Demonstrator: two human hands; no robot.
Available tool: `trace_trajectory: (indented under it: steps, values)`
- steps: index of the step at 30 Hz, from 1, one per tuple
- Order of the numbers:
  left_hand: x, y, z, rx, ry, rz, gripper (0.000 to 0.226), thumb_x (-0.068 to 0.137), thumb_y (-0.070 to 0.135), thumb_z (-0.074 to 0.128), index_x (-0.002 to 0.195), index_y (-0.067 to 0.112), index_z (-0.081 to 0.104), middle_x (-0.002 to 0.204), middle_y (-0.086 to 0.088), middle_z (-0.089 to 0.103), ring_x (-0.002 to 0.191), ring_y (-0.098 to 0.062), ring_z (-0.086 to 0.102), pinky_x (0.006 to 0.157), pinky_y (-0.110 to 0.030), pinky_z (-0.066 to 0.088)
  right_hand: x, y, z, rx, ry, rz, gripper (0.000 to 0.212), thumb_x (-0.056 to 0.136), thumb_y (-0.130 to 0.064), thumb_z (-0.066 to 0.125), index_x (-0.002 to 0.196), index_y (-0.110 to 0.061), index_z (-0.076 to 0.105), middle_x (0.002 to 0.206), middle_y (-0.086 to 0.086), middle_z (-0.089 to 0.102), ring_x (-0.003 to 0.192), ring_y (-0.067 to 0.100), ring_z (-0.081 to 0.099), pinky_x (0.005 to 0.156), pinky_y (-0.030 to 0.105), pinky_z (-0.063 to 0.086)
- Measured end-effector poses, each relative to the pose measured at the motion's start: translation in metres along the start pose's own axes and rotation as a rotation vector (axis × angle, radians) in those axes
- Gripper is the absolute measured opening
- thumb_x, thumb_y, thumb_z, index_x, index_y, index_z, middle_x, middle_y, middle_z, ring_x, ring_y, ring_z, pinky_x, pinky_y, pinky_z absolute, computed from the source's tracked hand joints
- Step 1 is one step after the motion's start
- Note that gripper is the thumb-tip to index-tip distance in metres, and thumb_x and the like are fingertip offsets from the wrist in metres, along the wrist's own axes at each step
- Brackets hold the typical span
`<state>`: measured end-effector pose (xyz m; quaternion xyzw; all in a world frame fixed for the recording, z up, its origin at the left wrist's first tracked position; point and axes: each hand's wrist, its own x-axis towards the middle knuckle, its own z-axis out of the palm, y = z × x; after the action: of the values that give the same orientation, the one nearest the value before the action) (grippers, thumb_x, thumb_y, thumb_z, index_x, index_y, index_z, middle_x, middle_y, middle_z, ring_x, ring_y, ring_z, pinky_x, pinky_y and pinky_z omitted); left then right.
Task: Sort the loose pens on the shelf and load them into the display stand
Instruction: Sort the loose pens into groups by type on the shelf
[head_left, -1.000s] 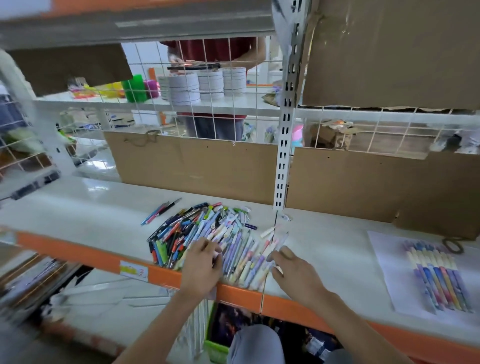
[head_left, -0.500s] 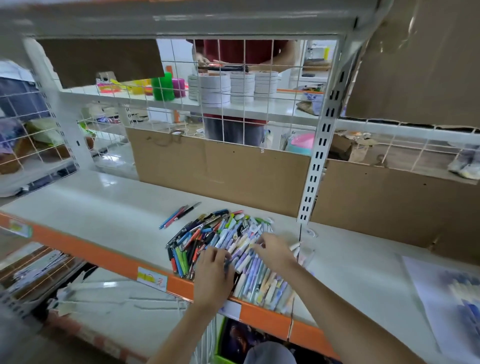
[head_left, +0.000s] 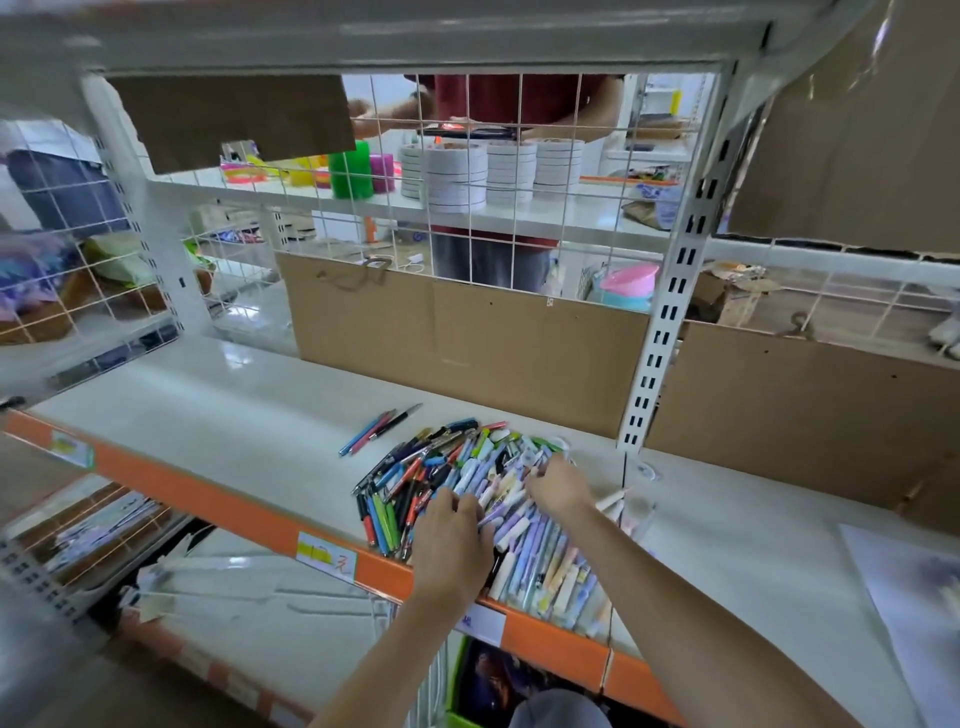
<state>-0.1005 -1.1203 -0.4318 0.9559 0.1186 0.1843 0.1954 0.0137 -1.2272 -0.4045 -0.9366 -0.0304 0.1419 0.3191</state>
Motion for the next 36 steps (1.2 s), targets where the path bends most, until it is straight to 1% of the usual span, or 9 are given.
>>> trace_trajectory:
  steps: [3, 10, 14, 18, 21, 25, 30, 33, 36]
  values:
    - [0.002, 0.0, -0.001, 0.02, -0.02, 0.007, 0.017, 0.095, 0.035, 0.047, 0.094, 0.019, 0.049, 0.093, 0.005, 0.038, 0.086, -0.011, 0.042, 0.079, -0.021, 0.039, -0.001, -0.002, -0.008, -0.038, -0.036, 0.032, 0.03, 0.091, -0.015, 0.052, 0.063, -0.01, 0.042, 0.065, 0.003, 0.049, 0.056, 0.012, 0.047, 0.046, 0.021, 0.035]
    - [-0.002, 0.002, -0.006, 0.047, -0.043, 0.034, 0.017, 0.095, 0.036, 0.05, 0.097, 0.02, 0.051, 0.093, 0.007, 0.04, 0.091, -0.01, 0.043, 0.083, -0.019, 0.038, 0.0, -0.001, -0.009, -0.051, -0.032, 0.015, 0.039, 0.095, -0.024, 0.052, 0.06, -0.013, 0.041, 0.06, 0.0, 0.044, 0.053, 0.009, 0.043, 0.045, 0.021, 0.032]
    - [-0.006, 0.002, -0.011, 0.025, -0.048, 0.022, 0.012, 0.097, 0.033, 0.047, 0.092, 0.022, 0.042, 0.095, 0.008, 0.039, 0.091, -0.009, 0.04, 0.087, -0.02, 0.037, -0.002, -0.005, -0.012, -0.094, -0.05, 0.013, 0.035, 0.091, -0.028, 0.06, 0.063, -0.013, 0.045, 0.065, -0.001, 0.046, 0.071, 0.016, 0.054, 0.061, 0.024, 0.042]
    - [-0.007, 0.004, -0.014, 0.028, -0.061, 0.004, 0.017, 0.098, 0.034, 0.045, 0.089, 0.023, 0.035, 0.095, 0.007, 0.04, 0.091, -0.01, 0.039, 0.087, -0.022, 0.038, -0.008, -0.005, -0.017, -0.07, -0.07, 0.022, 0.031, 0.089, -0.027, 0.062, 0.068, -0.01, 0.046, 0.068, -0.001, 0.047, 0.065, 0.011, 0.05, 0.055, 0.021, 0.04]
    - [-0.008, 0.004, -0.014, 0.024, -0.058, -0.007, 0.016, 0.099, 0.034, 0.041, 0.089, 0.023, 0.034, 0.093, 0.007, 0.04, 0.089, -0.011, 0.039, 0.083, -0.022, 0.037, -0.011, -0.001, -0.019, 0.041, -0.09, 0.05, 0.02, 0.087, -0.022, 0.063, 0.089, -0.006, 0.051, 0.071, 0.0, 0.045, 0.073, 0.015, 0.051, 0.059, 0.023, 0.041]
    - [-0.009, 0.003, -0.017, -0.016, -0.008, 0.011, 0.017, 0.1, 0.032, 0.037, 0.088, 0.02, 0.034, 0.089, 0.006, 0.041, 0.085, -0.012, 0.042, 0.074, -0.022, 0.035, -0.012, 0.01, -0.028, 0.304, -0.094, 0.083, 0.028, 0.084, -0.018, 0.064, 0.074, -0.013, 0.039, 0.065, 0.004, 0.043, 0.055, 0.016, 0.044, 0.046, 0.024, 0.035]
    - [-0.011, 0.005, -0.017, -0.208, -0.071, 0.071, 0.019, 0.1, 0.025, 0.04, 0.085, 0.015, 0.034, 0.066, 0.006, 0.041, 0.056, -0.011, 0.039, 0.048, -0.024, 0.025, -0.045, 0.037, -0.051, 0.588, -0.149, -0.015, 0.01, 0.084, -0.002, 0.065, 0.091, -0.005, 0.058, 0.074, 0.007, 0.052, 0.058, 0.013, 0.045, 0.043, 0.019, 0.035]
    - [-0.018, 0.014, -0.014, -0.304, -0.111, 0.157, 0.015, 0.099, 0.025, 0.042, 0.088, 0.016, 0.038, 0.057, 0.009, 0.039, 0.045, -0.007, 0.035, 0.044, -0.02, 0.022, -0.072, 0.057, -0.065, 0.725, -0.207, -0.06, 0.02, 0.087, 0.001, 0.061, 0.106, -0.003, 0.06, 0.072, 0.005, 0.045, 0.057, 0.011, 0.039, 0.043, 0.019, 0.029]
    - [-0.026, 0.03, -0.013, -0.44, -0.152, 0.215, 0.014, 0.098, 0.027, 0.046, 0.088, 0.018, 0.043, 0.054, 0.008, 0.04, 0.046, -0.007, 0.042, 0.045, -0.017, 0.028, -0.094, 0.076, -0.078, 0.843, -0.237, -0.111, 0.013, 0.089, 0.0, 0.058, 0.102, -0.002, 0.063, 0.066, 0.001, 0.044, 0.052, 0.01, 0.042, 0.047, 0.02, 0.031]
